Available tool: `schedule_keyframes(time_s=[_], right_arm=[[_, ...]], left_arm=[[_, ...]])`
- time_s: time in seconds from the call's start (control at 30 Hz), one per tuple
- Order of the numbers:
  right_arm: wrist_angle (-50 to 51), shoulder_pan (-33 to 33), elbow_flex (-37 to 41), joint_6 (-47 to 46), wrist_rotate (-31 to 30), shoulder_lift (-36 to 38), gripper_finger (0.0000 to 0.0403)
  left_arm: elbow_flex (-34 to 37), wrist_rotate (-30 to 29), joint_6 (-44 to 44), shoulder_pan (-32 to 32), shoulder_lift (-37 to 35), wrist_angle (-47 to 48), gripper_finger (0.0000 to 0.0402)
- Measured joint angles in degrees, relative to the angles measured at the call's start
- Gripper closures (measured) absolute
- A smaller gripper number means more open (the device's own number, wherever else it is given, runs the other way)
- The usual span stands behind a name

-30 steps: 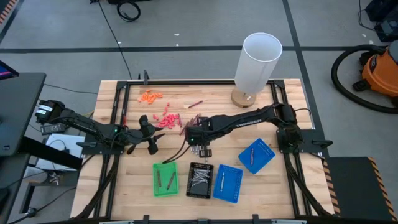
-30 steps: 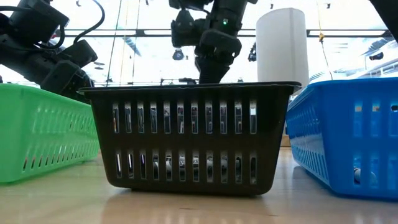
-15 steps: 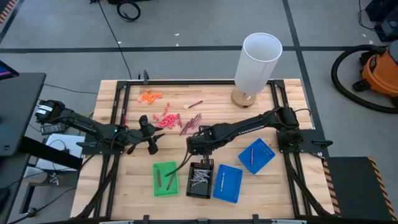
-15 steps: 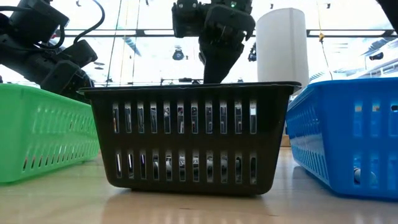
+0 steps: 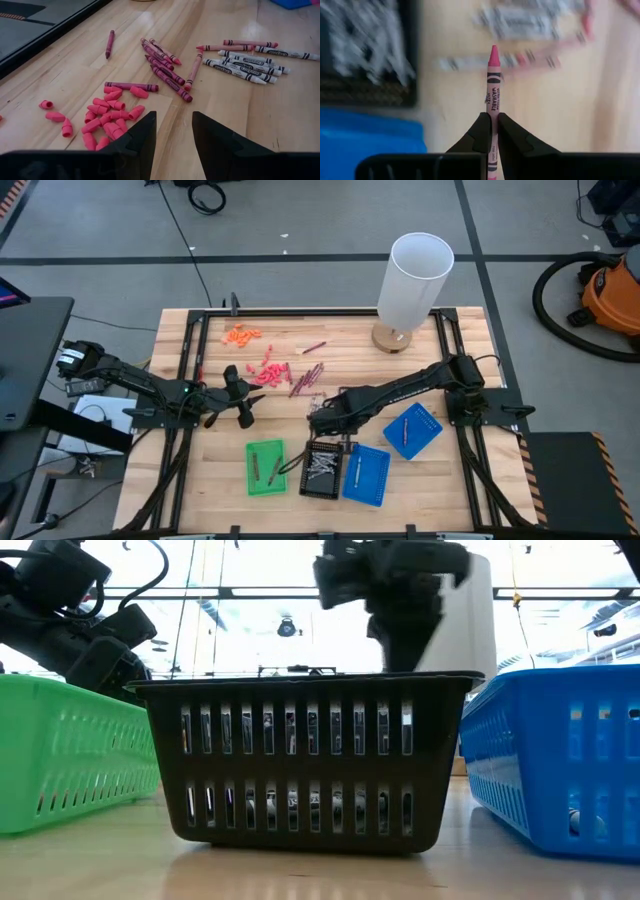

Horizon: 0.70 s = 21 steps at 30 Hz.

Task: Sort crayons
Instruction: Put the pink crayon into the right blue basket

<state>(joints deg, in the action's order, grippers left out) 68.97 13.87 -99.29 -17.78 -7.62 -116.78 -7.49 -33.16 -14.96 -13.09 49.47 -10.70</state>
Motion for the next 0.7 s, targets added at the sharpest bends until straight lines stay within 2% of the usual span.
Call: schedule_keyframes(time_s=[0.17,0.37,0.7], right_arm=[[10.31,0.89,0.02,-7.58,-2.98,1.06,0.0376],[19.37,1.35,0.04,-15.57,-2.57,1.32,0.0376],[20.84,2.55,1.72,-20.2,4.06,1.57,0.0376]], left_arm=[[0.0,-0.01,0.0,-0.01,0.02,-0.02,0.0264],[0.0,0.0,0.02,0.0,0.02,-0.01,0.0264],[0.0,0.01,-0.46,0.01,0.0,0.37,0.0264]])
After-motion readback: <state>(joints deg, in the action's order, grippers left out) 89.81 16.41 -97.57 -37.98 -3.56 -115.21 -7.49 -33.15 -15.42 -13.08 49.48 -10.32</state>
